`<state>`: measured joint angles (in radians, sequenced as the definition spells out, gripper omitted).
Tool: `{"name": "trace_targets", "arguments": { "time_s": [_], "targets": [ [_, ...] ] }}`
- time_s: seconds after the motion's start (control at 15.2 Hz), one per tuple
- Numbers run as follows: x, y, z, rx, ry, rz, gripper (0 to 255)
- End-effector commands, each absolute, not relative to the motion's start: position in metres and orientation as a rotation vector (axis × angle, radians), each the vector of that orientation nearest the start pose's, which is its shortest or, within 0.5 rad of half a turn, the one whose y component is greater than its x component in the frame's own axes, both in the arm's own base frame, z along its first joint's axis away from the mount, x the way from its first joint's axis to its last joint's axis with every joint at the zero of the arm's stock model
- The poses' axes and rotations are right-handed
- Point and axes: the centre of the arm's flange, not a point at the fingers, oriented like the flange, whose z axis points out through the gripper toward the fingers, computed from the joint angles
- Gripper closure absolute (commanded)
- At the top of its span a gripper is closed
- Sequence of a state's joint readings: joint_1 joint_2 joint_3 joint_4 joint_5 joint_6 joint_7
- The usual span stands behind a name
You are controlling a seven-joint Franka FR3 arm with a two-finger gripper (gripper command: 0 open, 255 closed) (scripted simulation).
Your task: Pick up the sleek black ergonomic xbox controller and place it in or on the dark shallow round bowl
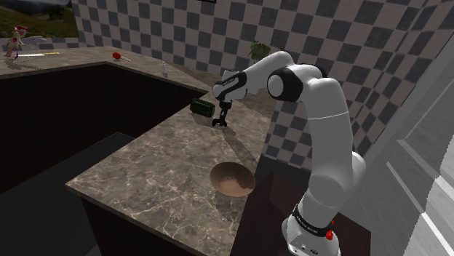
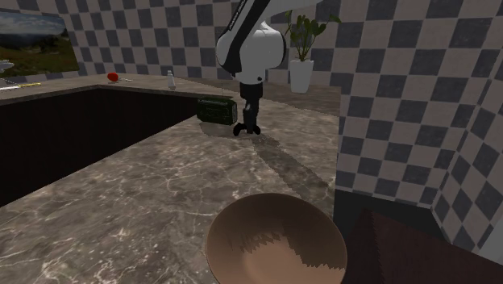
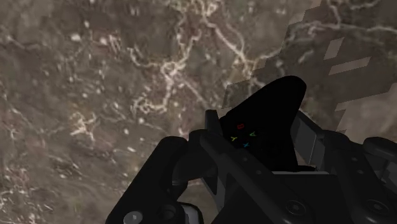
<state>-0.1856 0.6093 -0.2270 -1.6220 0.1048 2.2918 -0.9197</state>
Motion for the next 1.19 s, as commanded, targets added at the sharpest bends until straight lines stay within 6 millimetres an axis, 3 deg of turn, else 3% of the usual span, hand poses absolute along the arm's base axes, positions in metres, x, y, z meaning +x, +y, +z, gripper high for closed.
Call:
{"name": "trace_targets", "arguments": {
  "time_s": [0.0,0.33,1.12],
  "targets": [
    [0.648,-0.258,0.282,-3.131,-0.775,-0.052,255],
    [0.648,-0.258,0.281,-3.131,-0.775,-0.052,255],
    [0.648,-0.258,0.345,-3.131,-0.775,-0.052,255]
  ]
}}
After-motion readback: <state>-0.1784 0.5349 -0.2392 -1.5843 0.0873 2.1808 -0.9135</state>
